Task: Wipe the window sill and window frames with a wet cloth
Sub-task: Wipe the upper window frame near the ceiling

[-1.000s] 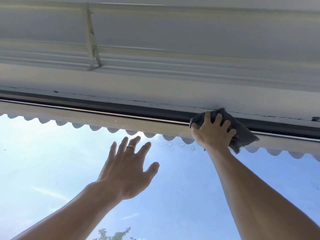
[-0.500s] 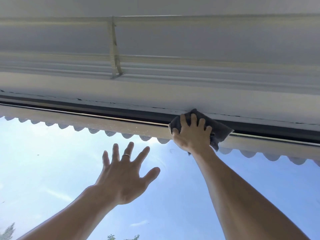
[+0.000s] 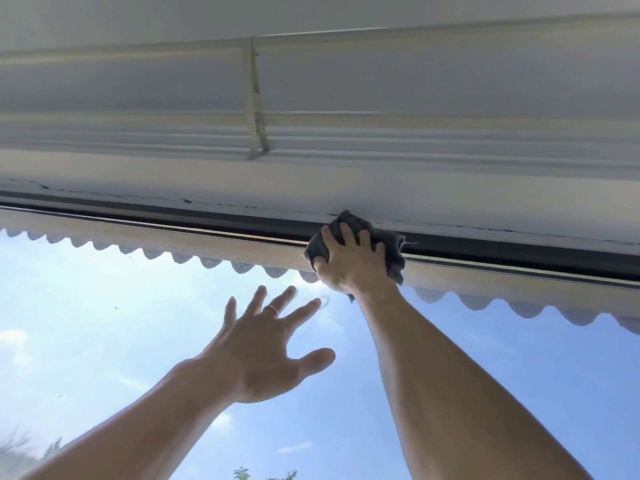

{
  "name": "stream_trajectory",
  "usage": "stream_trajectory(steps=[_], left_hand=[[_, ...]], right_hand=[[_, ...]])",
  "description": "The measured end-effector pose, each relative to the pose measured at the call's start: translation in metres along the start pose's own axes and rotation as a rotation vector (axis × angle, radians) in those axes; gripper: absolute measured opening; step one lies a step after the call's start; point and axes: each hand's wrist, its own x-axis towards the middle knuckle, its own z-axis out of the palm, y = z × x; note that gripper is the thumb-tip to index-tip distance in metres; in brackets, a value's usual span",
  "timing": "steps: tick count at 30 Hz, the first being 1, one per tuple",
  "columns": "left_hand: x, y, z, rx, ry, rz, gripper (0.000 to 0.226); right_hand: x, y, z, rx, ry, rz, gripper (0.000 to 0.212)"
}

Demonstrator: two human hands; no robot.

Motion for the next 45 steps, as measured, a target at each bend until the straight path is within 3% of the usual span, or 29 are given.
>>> stream_trajectory(steps=[3, 7, 10, 16, 18, 22, 24, 29, 31, 33, 35, 38, 40, 42, 45], left_hand=[[-0.002, -0.006, -0.004, -0.013, -0.011, 0.016, 0.070], [-0.005, -0.007, -0.003, -0.040, -0.015, 0.011, 0.066], [-0.006, -0.006, -0.003, -0.019, -0.003, 0.010, 0.069], [-0.010, -0.005, -0.004, 0.007, 0.032, -0.054, 0.074], [-0.016, -0.011, -0.007, -0.002, 0.054, -0.095, 0.072], [-0.028, -0.021, -0.010, -0.019, 0.042, -0.153, 0.066], [-0.031, -0.021, -0.008, -0.022, 0.016, -0.163, 0.066], [-0.035, -0.020, -0.001, -0.006, 0.003, -0.178, 0.068], [-0.034, -0.019, 0.001, 0.007, 0.006, -0.180, 0.068], [-0.036, -0.017, -0.001, 0.013, -0.011, -0.188, 0.069], [-0.035, -0.014, -0.003, 0.029, -0.035, -0.197, 0.069], [-0.033, -0.014, -0.007, 0.107, -0.044, -0.233, 0.068], [-0.034, -0.010, -0.007, 0.174, -0.054, -0.261, 0.067], [-0.037, -0.003, -0.009, 0.235, -0.066, -0.291, 0.073], [-0.044, 0.008, -0.014, 0.295, -0.050, -0.368, 0.080]], right_hand=[[-0.003, 0.006, -0.005, 0.010, -0.014, -0.011, 0.066], [-0.025, 0.049, -0.013, -0.001, 0.289, 0.434, 0.057], [-0.022, 0.054, -0.014, 0.017, 0.308, 0.574, 0.059], [0.001, -0.016, -0.004, 0.071, 0.005, 0.020, 0.066], [0.002, -0.011, -0.004, 0.076, 0.011, 0.023, 0.067], [-0.011, 0.011, -0.003, 0.048, 0.256, 0.362, 0.061], [-0.007, 0.002, -0.007, 0.112, 0.225, 0.425, 0.064], [-0.002, -0.020, -0.009, 0.136, -0.036, 0.037, 0.063], [-0.006, -0.003, -0.013, 0.169, 0.001, 0.043, 0.058], [-0.015, 0.013, -0.010, 0.120, 0.180, 0.235, 0.055], [-0.018, 0.020, -0.005, 0.043, 0.257, 0.349, 0.056], [-0.003, 0.013, -0.012, 0.120, 0.053, 0.138, 0.057], [0.001, 0.015, -0.022, 0.206, -0.050, 0.000, 0.043], [-0.010, 0.025, -0.025, 0.277, -0.023, -0.093, 0.036], [-0.049, 0.037, -0.026, 0.309, 0.036, -0.152, 0.053]])
